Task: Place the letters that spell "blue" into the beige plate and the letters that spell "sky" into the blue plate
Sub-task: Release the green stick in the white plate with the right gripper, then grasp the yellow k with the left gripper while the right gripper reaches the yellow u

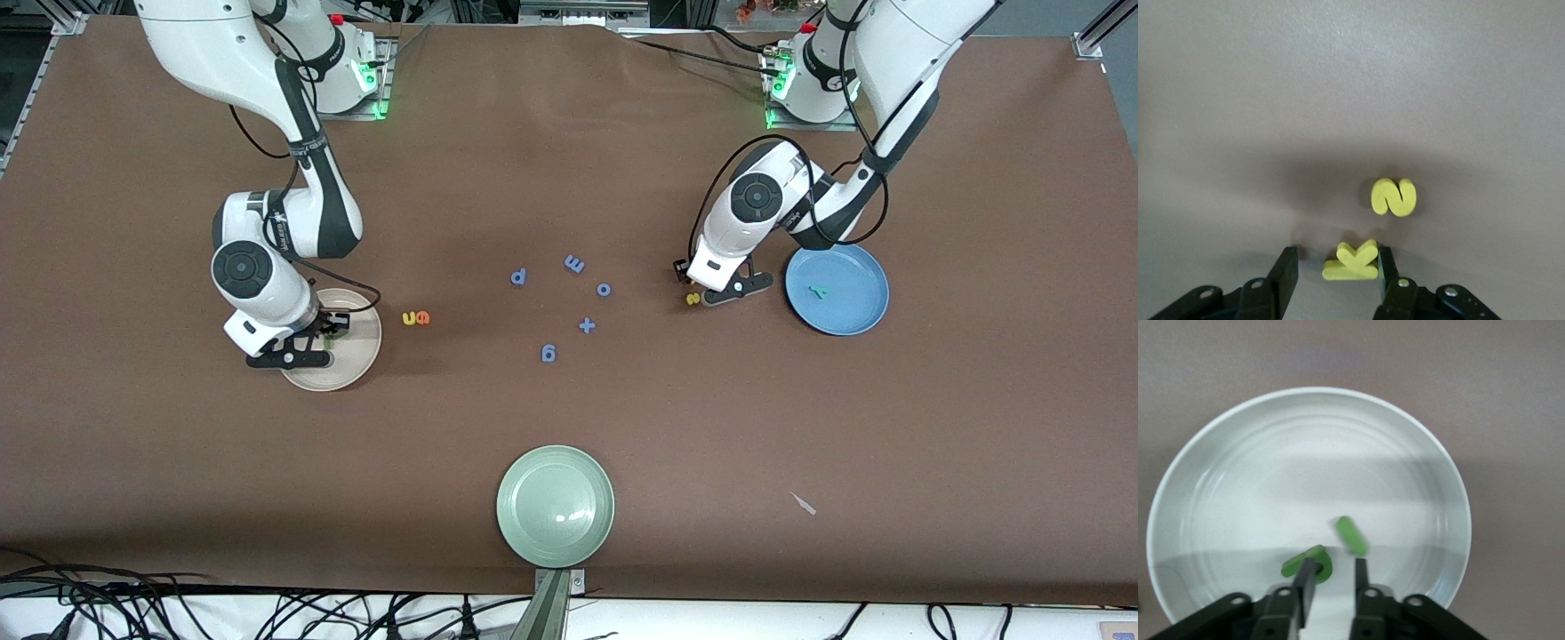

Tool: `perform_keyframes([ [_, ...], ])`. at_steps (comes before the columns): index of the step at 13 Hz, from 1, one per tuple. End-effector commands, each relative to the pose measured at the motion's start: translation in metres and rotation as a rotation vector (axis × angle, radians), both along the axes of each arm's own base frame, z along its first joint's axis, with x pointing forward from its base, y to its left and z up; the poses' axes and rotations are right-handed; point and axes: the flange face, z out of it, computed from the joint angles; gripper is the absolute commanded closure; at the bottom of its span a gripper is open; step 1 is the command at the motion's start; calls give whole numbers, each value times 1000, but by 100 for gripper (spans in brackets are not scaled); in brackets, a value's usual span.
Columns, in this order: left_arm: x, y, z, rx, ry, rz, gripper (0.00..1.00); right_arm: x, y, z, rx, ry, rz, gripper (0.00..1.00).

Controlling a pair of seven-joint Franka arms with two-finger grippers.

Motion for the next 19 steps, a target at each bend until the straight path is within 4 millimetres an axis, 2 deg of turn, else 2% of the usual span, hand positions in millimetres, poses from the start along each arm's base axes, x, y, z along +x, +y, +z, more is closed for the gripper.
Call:
perform_keyframes([
  [1,8,-1,-2,4,-18,0,43,-3,7,20,33,-9,6,36],
  [3,8,-2,-2,2,-17,0,44,5,23,32,91,8,-55,36],
  [5,7,-3,-2,4,-18,6,48,5,54,37,119,22,-114,36],
  [7,7,-3,-2,4,-18,9,58,3,89,40,128,5,-180,36],
  [8,7,-3,-2,4,-18,11,64,-2,109,33,128,10,-202,36],
  [11,7,-4,1,7,-22,31,78,1,117,11,123,-19,-211,36],
  [13,10,-1,2,7,-25,36,80,-5,122,0,118,-20,-201,36],
  [17,11,2,4,14,-23,37,78,-12,119,-17,115,-45,-229,36],
  [19,9,3,3,31,-8,33,64,-16,122,-24,112,-49,-226,34],
])
